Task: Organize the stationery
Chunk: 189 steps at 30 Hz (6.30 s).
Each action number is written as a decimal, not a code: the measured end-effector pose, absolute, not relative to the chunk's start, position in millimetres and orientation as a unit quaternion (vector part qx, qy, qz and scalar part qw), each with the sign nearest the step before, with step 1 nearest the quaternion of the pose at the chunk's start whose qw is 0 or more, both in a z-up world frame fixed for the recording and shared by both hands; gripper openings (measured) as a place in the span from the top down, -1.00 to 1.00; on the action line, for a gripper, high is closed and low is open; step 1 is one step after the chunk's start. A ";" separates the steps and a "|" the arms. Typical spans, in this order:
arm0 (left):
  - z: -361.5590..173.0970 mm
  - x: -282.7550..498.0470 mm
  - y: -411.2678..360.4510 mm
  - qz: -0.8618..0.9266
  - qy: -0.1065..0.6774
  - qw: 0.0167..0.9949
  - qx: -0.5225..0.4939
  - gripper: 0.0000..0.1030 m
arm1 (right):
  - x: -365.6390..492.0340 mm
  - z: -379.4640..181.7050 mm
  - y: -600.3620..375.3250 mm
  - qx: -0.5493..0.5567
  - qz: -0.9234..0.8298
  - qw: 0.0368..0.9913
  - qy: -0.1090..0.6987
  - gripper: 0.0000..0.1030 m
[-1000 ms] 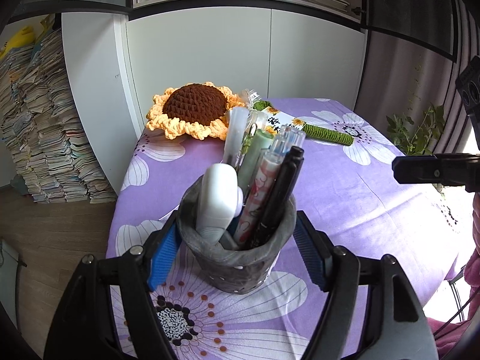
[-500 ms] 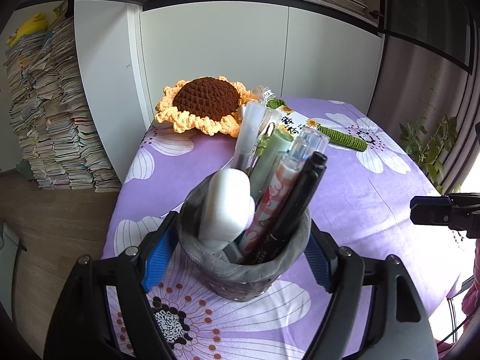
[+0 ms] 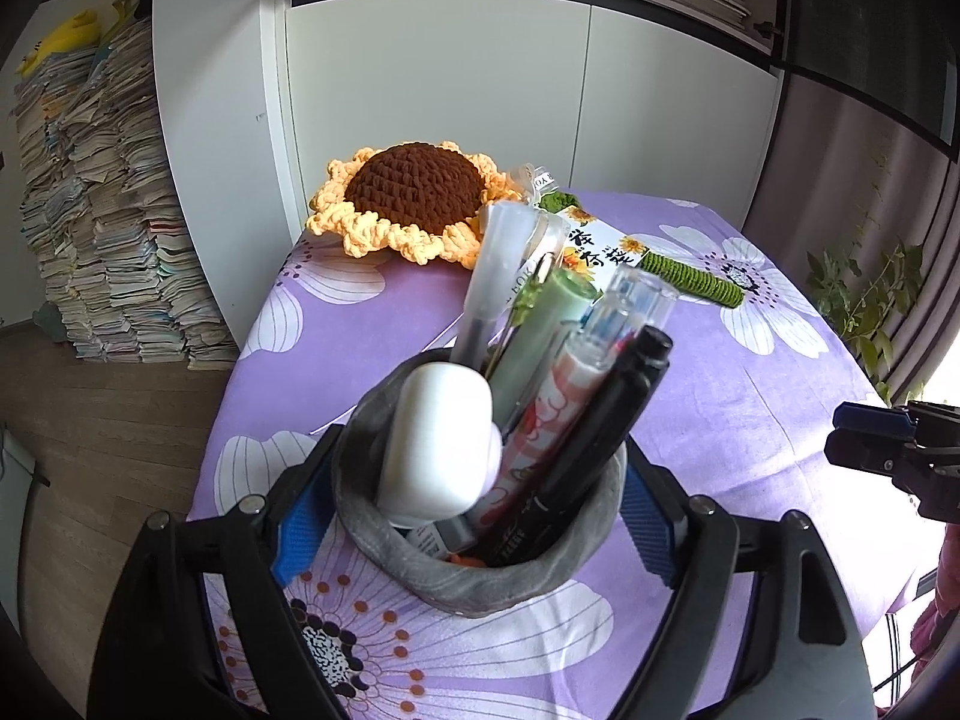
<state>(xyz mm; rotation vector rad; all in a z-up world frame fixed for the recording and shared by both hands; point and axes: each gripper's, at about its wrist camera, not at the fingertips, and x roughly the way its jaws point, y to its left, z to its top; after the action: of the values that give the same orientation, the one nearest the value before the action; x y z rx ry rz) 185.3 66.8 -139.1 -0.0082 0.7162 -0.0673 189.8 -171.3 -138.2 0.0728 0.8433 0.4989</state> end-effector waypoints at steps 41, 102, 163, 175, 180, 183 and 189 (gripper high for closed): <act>-127.6 197.1 54.0 -0.014 0.350 0.937 0.010 -0.44 | 192.2 -143.1 -190.6 0.003 0.179 0.908 0.380 0.18; -127.7 300.4 -72.3 -0.117 0.357 0.924 0.066 -0.46 | 204.1 -158.6 -248.8 0.018 0.114 0.910 0.399 0.18; -26.6 68.4 -18.1 -0.044 0.198 0.976 0.077 -0.98 | 81.0 -34.3 -196.3 -0.055 0.078 0.967 0.236 0.11; -18.0 51.9 -7.4 -0.039 0.190 0.980 0.048 -0.98 | 48.1 -4.7 -203.3 -0.010 0.077 0.981 0.180 -0.53; 1.3 41.7 -7.0 -0.034 0.163 0.985 0.045 -0.98 | 42.9 15.8 -209.6 0.019 0.081 0.983 0.164 -0.55; 13.4 36.5 -5.6 -0.030 0.146 0.988 0.041 -0.98 | 35.0 27.5 -212.2 0.030 0.086 0.985 0.143 -0.65; 29.2 24.6 -4.6 -0.013 0.110 0.993 0.040 -0.98 | 24.1 36.3 -207.5 0.018 0.088 0.990 0.113 -0.66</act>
<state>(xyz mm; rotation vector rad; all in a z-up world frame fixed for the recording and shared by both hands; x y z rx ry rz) 24.6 -4.6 29.2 0.0800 0.2212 -0.0266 24.1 -207.5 36.3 0.0369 0.2261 0.1772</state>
